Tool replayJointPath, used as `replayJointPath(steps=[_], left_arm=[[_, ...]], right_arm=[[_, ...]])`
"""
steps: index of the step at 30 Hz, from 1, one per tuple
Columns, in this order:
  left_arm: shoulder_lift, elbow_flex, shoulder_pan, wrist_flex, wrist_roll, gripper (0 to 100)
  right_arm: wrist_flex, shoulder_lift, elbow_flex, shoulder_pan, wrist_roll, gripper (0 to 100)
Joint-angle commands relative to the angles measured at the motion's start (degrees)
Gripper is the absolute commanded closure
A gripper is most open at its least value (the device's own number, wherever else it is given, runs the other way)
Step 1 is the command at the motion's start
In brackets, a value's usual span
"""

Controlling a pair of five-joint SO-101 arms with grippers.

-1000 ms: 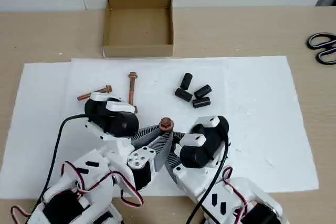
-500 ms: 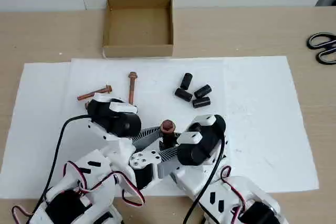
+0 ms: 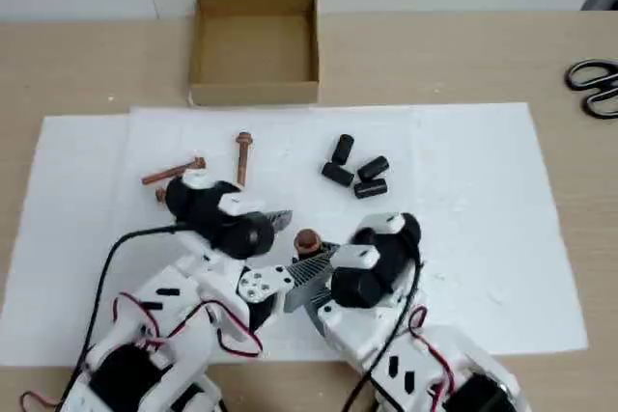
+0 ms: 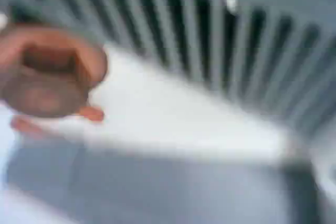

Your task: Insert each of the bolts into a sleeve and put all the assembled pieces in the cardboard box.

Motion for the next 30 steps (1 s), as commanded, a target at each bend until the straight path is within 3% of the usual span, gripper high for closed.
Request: replayJointPath(steps=[1,8,15,20,26,30], left_arm=[[0.1,-1.8,-0.4,-1.8,-0.7,74],[2.5,-7.5,-2.0,-1.8,-0.4,76],[11.3,-16.6,-10.8,-8.3,1.8,100],[16.5,-19.6,-14.2,-13.4,1.8,99],[24.7,-27.2,-23.7,-17.9,1.8,99],[32.9,-34.0,-29.2,-17.9,1.8,99]], right_arm=[[-1.5,-0.3,-0.5,0.1,0.5,99.5],[-1.5,-0.3,1.0,0.1,0.4,99.5],[-1.5,-0.3,1.0,2.3,0.4,99.5],[-1.5,-0.3,1.0,6.5,0.4,99.5],[-3.1,0.3,2.3,11.6,0.5,99.5],[-12.0,0.5,5.6,23.2,0.6,99.5]])
